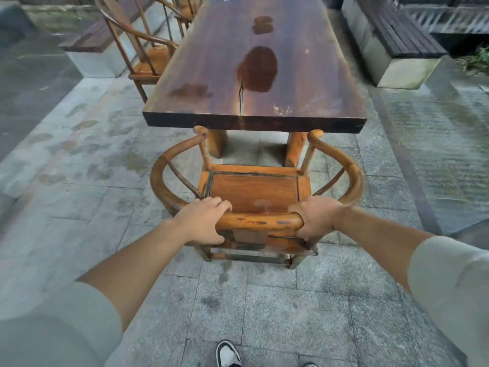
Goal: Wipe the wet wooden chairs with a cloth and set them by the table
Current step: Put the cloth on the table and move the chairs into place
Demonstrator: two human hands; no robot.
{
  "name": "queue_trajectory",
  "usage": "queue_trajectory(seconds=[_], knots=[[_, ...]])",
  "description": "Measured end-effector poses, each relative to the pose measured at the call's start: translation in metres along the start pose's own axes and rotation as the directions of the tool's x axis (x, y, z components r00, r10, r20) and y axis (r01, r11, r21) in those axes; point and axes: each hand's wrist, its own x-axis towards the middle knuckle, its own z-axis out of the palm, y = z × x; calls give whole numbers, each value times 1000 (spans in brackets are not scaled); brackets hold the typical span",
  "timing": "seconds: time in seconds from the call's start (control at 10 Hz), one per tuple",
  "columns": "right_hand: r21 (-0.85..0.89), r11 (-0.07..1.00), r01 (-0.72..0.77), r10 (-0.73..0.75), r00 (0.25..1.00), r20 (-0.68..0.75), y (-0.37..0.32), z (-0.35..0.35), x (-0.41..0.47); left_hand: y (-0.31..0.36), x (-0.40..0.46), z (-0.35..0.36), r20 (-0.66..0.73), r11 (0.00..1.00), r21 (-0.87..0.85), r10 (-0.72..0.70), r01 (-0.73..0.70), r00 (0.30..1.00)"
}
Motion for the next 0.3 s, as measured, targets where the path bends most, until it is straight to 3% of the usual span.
queue_trajectory(seconds=[0.3], knots=[[233, 972, 5, 5, 999, -43, -8, -8, -31, 25, -47, -20, 82, 991, -48, -120, 124, 989]])
